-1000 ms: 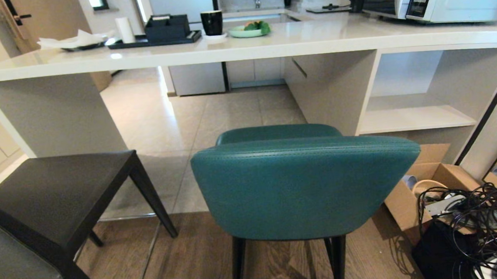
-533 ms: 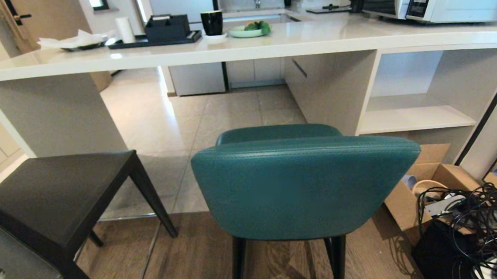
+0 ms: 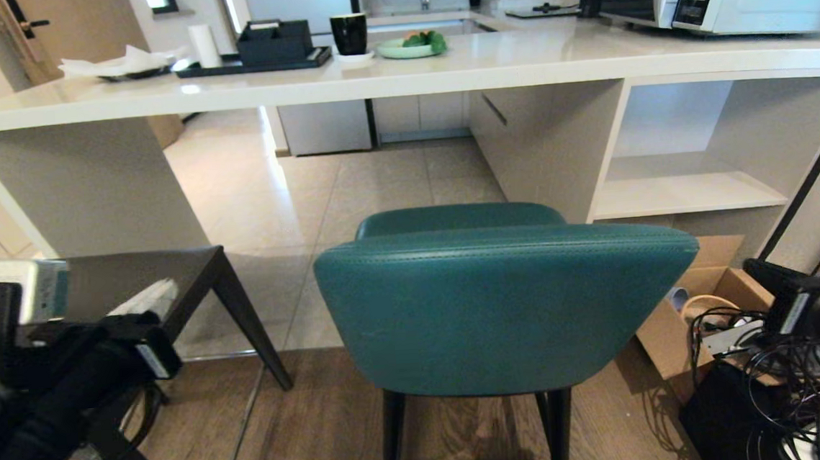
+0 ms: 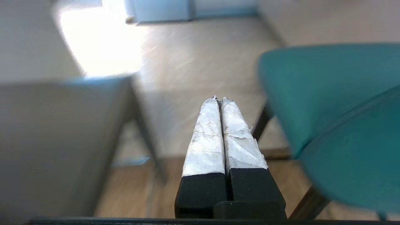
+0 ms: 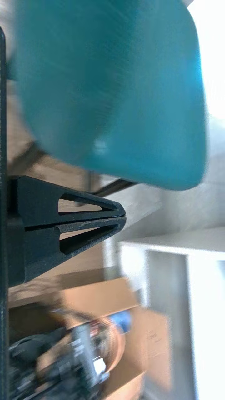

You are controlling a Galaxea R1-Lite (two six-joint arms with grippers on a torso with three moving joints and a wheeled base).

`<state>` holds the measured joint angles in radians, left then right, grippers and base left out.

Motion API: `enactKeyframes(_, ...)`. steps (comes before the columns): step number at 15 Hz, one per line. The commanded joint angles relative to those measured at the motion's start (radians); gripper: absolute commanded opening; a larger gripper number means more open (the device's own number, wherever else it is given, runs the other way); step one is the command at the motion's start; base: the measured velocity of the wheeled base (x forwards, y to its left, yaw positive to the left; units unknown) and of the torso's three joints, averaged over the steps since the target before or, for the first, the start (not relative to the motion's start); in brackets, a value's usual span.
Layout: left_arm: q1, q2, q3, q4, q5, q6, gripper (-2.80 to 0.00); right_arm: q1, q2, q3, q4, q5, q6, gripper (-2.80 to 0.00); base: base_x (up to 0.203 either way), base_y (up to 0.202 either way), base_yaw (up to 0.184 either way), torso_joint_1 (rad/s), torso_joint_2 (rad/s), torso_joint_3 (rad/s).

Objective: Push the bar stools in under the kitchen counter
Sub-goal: Push the blue chair back under the dining table

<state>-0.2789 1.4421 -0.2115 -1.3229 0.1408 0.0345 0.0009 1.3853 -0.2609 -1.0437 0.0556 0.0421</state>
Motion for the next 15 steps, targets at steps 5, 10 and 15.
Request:
enactKeyframes(5,-0.214,0.318,-0.119,-0.207,0.092,-0.003,-2.8,-0.006,0.427,-0.098,-0.407,0.05,-0.009,-2.8,0.0,0.0,0.0,0.0,0.0,0.0)
enactKeyframes(10,-0.242,0.398,-0.156,-0.207,0.09,-0.01,-2.8,0.008,0.478,-0.132,-0.438,0.108,-0.018,-2.8,0.0,0.0,0.0,0.0,0.0,0.0)
enactKeyframes(15,-0.279,0.456,-0.225,-0.207,0.092,-0.013,-2.8,0.065,0.456,-0.113,-0.438,0.135,-0.024,-2.8,0.0,0.0,0.0,0.0,0.0,0.0)
